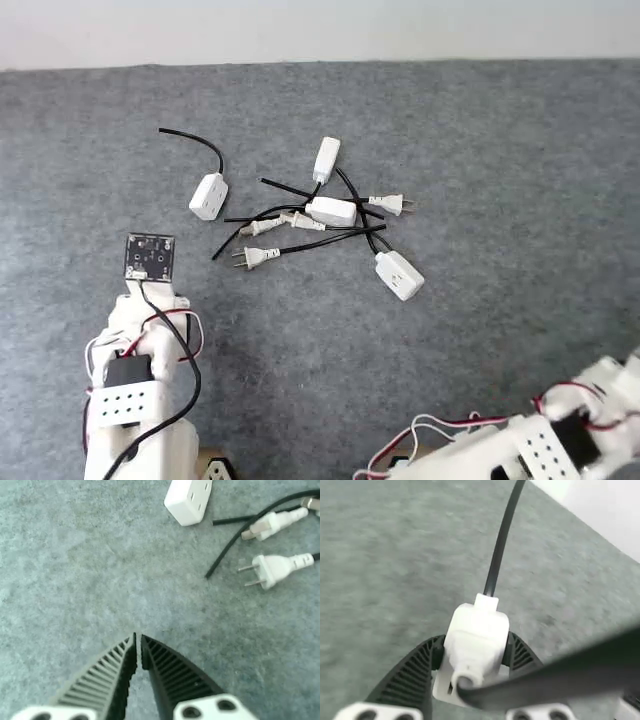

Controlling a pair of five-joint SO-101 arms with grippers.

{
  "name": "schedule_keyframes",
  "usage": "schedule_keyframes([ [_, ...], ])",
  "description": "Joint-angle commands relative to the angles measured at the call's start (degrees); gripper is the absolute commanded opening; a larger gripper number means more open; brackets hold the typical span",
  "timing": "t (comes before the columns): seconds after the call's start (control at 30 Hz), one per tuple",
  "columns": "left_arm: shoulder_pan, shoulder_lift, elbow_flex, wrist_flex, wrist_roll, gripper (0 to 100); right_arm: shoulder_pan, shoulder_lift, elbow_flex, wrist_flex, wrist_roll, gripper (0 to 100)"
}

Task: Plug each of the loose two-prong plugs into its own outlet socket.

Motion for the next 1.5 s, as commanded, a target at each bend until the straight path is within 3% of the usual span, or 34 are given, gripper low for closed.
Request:
schedule_keyframes([
  [0.0,0.79,-0.79,-2.42,2.46,0.44,2,3.74,1.98,0.00,-6.37,0.70,1.1],
  [0.27,1.14,-0.79,-3.38,5.63,0.35,2,4.26,15.52,-7.38,-8.57,0.26,1.2],
  [0.6,1.14,-0.79,-3.38,7.12,0.53,23,4.35,47.78,-28.31,-8.66,0.35,1.4],
  [0.9,3.78,-0.79,-3.21,7.74,0.53,23,7.43,71.25,-46.95,-8.13,-5.63,19.1],
  [1.1,11.78,-0.79,-6.55,13.27,3.25,23,6.90,75.47,-50.29,-7.96,-6.15,20.1],
  [1.27,13.89,-0.70,-12.79,16.79,7.30,23,6.90,73.36,-50.37,-6.99,-9.58,20.3],
  [1.47,23.12,-0.62,-22.55,24.26,7.74,23,5.41,67.21,-56.97,11.65,-9.05,30.2],
])
